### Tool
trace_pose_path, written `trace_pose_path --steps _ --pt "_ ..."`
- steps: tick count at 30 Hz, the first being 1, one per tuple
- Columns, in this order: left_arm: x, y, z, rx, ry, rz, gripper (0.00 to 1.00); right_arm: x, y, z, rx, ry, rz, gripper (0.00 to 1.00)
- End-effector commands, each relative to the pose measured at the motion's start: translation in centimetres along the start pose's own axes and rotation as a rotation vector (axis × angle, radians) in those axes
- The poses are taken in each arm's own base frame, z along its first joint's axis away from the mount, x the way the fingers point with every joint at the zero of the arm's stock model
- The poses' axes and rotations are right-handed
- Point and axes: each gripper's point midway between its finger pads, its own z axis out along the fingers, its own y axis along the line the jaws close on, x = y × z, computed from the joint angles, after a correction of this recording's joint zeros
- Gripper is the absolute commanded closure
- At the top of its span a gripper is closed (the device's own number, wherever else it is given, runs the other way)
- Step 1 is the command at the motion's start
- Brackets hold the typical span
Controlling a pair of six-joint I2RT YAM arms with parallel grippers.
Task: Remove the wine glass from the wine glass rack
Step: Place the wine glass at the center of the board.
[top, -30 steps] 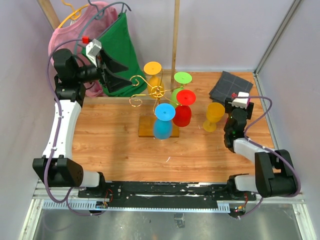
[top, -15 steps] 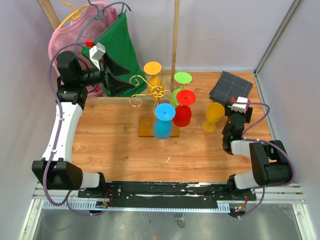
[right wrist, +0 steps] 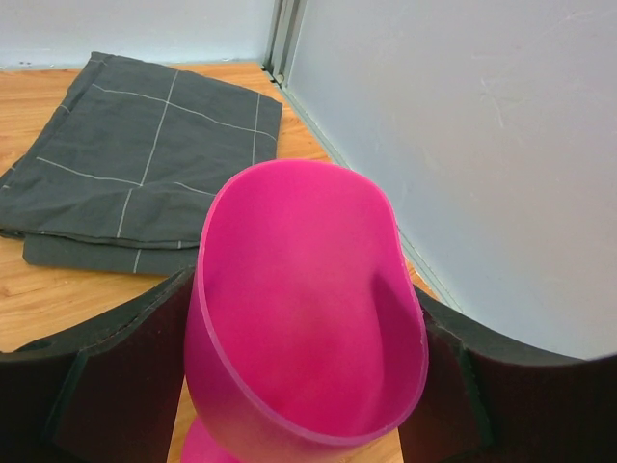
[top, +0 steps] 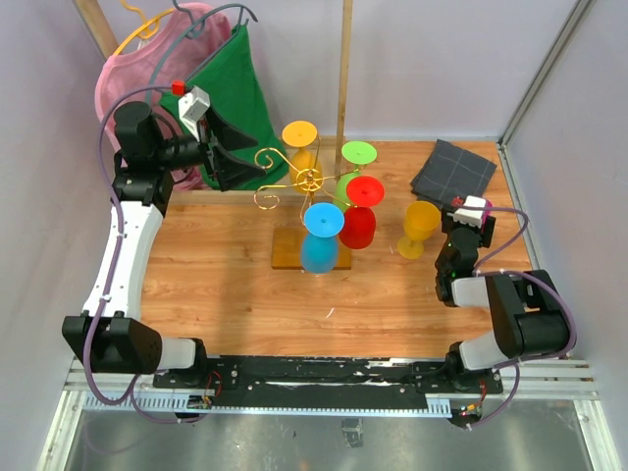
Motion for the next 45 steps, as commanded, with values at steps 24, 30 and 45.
trace_pose_path --steps 24,30,45 --pt "0.5 -0.9 -0.1 0.027 0.010 0.034 0.01 0.8 -0.4 -0.6 0.048 -0.024 0.043 0.11" --pt "0.8 -0.9 -0.2 0.025 0.021 0.039 0.01 -0.2 -0.6 -0.8 0.045 -0.049 0.047 0.09" --pt "0.7 -0.8 -0.1 0.025 0.022 0.035 0.01 -3.7 -0.6 -1.0 0.007 -0.099 0.071 0.07"
